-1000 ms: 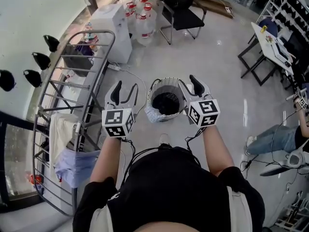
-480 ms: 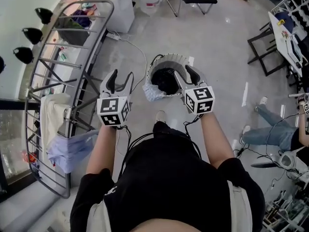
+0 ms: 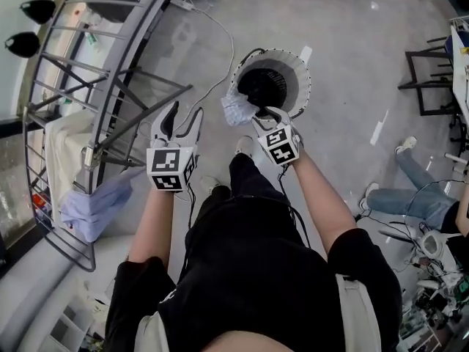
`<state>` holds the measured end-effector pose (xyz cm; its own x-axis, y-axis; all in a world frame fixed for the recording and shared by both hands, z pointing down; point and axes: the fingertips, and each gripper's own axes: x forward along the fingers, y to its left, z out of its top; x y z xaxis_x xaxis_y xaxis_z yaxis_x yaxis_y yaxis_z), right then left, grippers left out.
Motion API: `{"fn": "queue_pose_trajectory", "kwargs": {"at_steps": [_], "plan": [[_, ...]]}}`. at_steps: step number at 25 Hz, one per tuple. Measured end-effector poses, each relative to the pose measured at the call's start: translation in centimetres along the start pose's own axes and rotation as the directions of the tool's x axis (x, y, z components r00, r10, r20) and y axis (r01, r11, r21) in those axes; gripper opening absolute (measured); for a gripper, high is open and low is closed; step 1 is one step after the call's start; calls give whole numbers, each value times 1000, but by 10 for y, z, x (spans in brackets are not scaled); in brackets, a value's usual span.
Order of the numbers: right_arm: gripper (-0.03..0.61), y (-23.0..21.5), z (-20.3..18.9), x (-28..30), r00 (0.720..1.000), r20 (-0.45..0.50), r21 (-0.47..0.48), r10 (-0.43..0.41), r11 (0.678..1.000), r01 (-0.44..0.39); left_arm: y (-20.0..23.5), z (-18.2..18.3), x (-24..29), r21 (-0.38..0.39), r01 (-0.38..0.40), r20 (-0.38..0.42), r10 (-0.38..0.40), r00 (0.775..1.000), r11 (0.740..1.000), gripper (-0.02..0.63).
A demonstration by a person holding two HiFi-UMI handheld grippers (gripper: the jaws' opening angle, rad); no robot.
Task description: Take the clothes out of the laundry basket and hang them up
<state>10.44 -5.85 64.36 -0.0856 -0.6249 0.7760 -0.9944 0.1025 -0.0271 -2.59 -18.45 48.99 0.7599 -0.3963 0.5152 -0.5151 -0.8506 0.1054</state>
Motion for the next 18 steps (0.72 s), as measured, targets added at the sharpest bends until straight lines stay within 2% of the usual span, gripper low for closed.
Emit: {"fn": "queue_pose_trajectory", "kwargs": {"at_steps": [5,9,13,18], "plan": [[201,7,-52,70,984,-155,-38,93,994,-100,18,-37,25,-74,-46,-66,42,997,996,239],[199,13,-92,126,957,-256,-33,138,988,-151,27,-67,42,-91,-63,-106,54,993,994,239],[195,20,-131,173,930,-342,-56,136,985,-165,31,-94,50,-99,-72,-133,59,989,992,239],[187,26,-179,225,899,-428,-110,90,982,-151,35,-141,52,-120,-65,-197,40,980,991,238]]}}
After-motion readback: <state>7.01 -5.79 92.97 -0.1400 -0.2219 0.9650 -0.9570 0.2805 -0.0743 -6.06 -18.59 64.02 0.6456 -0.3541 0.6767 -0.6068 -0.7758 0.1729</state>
